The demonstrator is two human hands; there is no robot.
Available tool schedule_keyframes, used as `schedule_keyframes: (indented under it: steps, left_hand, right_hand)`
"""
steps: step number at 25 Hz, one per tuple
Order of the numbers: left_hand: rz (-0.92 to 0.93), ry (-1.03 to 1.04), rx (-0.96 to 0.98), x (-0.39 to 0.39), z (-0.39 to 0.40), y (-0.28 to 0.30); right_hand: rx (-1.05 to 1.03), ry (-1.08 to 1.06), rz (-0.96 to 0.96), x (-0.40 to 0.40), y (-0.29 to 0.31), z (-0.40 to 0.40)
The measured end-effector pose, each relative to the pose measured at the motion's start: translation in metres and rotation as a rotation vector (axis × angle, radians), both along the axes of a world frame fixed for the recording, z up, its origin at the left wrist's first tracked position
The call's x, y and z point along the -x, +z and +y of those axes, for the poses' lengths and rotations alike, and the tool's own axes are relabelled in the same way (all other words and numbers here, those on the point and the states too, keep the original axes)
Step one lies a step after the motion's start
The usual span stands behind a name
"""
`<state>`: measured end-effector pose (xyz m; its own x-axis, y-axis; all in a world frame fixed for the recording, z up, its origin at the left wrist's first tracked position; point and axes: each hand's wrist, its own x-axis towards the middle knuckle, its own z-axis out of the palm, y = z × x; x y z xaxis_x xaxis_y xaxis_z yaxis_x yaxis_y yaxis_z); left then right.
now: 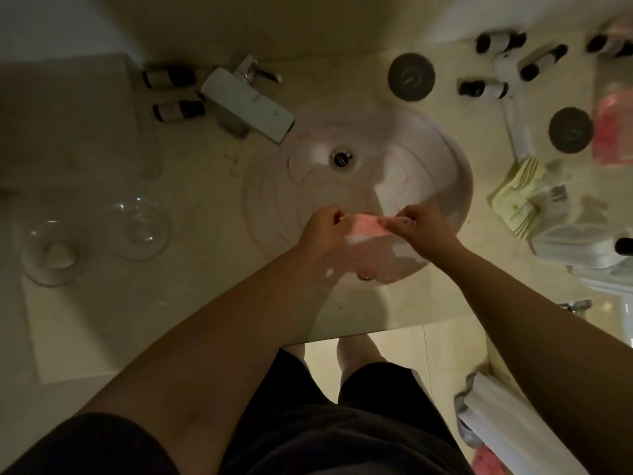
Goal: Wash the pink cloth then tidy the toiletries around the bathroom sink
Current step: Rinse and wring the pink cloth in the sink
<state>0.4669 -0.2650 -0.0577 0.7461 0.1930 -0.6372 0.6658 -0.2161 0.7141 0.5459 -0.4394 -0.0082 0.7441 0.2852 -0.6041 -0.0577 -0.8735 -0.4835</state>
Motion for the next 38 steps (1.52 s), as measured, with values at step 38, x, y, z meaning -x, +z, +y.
schedule_keyframes:
  steps: [38]
  left_hand:
    - [0.008,-0.227,-0.095,-0.05,-0.035,-0.115]
  right_hand:
    - [0.246,0.39,-0.063,-0.024,-0.13,-0.016]
